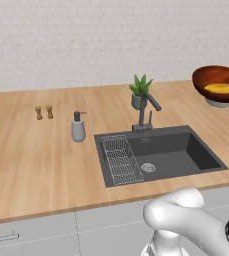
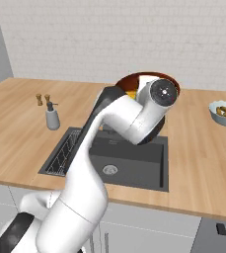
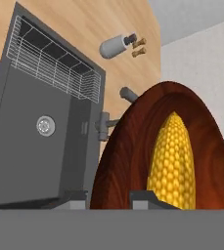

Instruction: Pick the corn from the sink and place it in the bowl. Then pick the bowl and place it in the microwave. Then close the microwave door and press the start button.

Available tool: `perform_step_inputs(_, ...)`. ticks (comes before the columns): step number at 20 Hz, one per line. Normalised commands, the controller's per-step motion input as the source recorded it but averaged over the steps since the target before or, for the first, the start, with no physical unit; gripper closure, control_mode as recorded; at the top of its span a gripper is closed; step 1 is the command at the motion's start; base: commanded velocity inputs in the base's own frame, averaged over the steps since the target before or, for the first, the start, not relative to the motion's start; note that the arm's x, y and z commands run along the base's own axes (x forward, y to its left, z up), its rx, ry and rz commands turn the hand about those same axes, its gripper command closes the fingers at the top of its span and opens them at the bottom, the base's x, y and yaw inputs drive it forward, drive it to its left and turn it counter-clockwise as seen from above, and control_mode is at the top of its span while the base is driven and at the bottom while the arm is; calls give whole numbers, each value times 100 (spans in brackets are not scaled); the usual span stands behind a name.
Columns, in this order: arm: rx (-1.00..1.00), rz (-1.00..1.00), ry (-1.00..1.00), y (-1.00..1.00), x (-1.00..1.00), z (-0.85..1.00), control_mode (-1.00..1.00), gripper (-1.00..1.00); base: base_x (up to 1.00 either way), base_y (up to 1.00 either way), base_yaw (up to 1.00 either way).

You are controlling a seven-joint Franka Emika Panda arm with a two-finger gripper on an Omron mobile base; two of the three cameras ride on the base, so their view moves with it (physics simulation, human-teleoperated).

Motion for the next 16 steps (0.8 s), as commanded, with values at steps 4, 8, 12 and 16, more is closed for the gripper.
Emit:
perform_step_inputs(4,0,0,1,91,-20,62,-100,100,0,0,0)
perform_step_inputs(8,0,0,0,100,-33,19,-100,100,0,0,0)
perform_step_inputs(12,1,0,-4,100,-44,0,-100,100,0,0,0)
perform_step_inputs(16,2,-4,-10,93,-30,0,-100,100,0,0,0)
